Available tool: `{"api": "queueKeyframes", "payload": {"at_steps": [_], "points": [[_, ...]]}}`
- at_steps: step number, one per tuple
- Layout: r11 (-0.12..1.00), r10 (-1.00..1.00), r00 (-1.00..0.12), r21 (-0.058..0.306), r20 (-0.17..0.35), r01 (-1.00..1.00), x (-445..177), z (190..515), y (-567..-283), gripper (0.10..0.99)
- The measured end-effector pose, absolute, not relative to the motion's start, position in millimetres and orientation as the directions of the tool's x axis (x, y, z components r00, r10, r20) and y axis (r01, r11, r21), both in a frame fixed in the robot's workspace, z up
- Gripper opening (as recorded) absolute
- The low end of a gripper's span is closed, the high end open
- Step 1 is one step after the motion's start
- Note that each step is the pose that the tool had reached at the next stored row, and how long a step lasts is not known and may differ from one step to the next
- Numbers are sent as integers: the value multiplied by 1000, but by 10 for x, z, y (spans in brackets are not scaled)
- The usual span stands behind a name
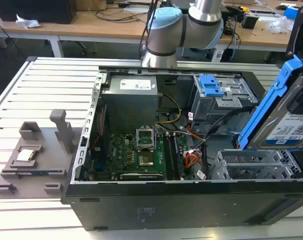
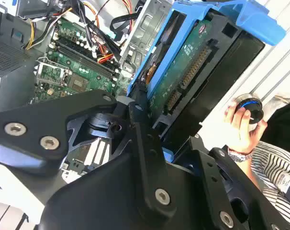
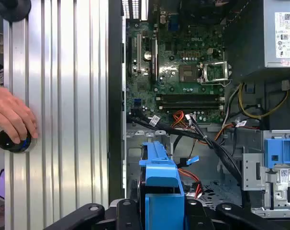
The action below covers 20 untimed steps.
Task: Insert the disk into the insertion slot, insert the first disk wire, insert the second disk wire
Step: 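Insert the disk into the insertion slot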
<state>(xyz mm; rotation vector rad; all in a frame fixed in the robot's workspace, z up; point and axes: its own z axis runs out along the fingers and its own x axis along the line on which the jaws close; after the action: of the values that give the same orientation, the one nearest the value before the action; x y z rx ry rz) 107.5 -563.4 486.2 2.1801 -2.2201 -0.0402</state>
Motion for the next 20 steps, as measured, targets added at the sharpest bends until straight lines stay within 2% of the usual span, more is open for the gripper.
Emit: {"api": "queueKeyframes", "payload": {"at_steps": [20], "points": [[18, -1000, -18, 39, 3, -999, 1072, 4627, -5634, 361]]}}
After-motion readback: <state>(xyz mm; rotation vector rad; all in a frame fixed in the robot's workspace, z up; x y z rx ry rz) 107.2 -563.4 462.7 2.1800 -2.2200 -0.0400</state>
